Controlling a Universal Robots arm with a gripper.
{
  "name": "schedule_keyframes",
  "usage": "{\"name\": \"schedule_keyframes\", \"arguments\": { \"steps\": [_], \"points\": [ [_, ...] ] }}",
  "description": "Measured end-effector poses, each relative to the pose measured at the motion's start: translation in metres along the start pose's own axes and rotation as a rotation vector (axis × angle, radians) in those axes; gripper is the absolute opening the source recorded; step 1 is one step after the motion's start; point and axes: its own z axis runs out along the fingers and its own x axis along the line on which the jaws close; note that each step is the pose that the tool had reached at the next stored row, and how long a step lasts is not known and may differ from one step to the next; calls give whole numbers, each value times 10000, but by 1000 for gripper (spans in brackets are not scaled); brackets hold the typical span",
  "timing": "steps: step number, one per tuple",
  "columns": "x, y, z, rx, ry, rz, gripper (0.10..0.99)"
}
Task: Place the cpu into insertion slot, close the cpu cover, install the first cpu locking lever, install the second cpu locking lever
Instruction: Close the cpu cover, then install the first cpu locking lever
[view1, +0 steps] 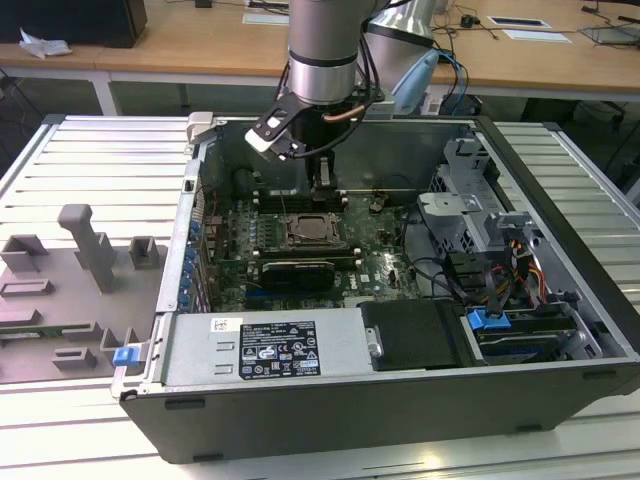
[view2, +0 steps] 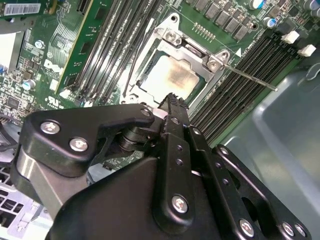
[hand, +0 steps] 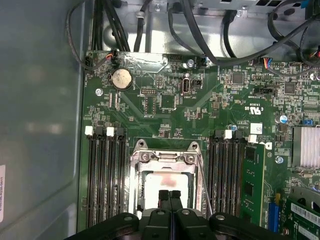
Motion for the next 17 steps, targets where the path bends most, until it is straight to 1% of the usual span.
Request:
{"name": "schedule_keyframes", "arguments": {
  "steps": [1, 3, 8, 15, 17],
  "points": [
    [0, -6, 0, -1, 1, 0, 106],
    [2, -45, -1, 0, 0, 0, 106],
    [4, -94, -3, 0, 1, 0, 106],
    [3, -100, -29, -2, 2, 0, 106],
    [2, -99, -54, 0, -1, 0, 106]
  ]
}}
